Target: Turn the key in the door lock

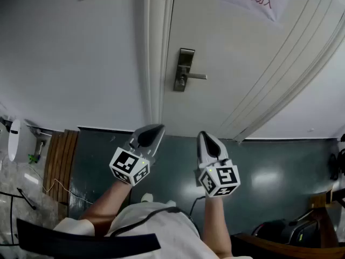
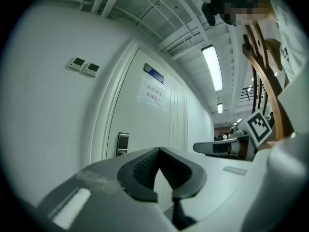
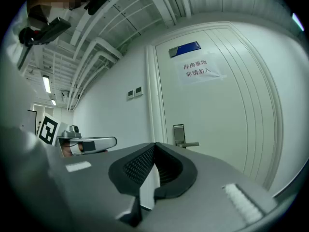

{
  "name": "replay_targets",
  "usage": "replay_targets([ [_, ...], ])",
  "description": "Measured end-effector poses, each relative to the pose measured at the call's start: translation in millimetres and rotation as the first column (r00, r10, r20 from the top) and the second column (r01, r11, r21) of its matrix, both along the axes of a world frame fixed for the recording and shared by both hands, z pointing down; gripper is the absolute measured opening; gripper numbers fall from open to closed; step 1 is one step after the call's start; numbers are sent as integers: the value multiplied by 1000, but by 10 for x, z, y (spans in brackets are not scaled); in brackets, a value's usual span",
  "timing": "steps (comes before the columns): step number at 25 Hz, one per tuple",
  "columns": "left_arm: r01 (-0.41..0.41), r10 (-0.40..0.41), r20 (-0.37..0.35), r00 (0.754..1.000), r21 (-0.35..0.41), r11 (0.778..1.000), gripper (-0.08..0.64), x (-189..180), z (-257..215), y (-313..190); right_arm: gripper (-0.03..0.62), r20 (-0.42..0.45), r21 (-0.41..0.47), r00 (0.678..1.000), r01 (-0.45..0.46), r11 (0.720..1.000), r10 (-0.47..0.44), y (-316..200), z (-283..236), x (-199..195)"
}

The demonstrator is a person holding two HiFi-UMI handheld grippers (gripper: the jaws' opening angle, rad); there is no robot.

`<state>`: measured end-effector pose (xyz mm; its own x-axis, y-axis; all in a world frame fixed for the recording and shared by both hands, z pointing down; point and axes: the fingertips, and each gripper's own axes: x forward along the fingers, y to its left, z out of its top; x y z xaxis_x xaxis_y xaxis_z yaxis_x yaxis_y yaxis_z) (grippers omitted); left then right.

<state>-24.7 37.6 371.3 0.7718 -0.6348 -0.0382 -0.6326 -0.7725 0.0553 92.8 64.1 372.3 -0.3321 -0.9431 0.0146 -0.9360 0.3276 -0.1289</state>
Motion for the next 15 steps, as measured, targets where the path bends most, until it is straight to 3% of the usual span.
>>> replay_targets([
  [15,0,0,-3,1000,-10,1000,6,-9,30,4,8,31,-8,1000,1,1000,0,39,85,16],
])
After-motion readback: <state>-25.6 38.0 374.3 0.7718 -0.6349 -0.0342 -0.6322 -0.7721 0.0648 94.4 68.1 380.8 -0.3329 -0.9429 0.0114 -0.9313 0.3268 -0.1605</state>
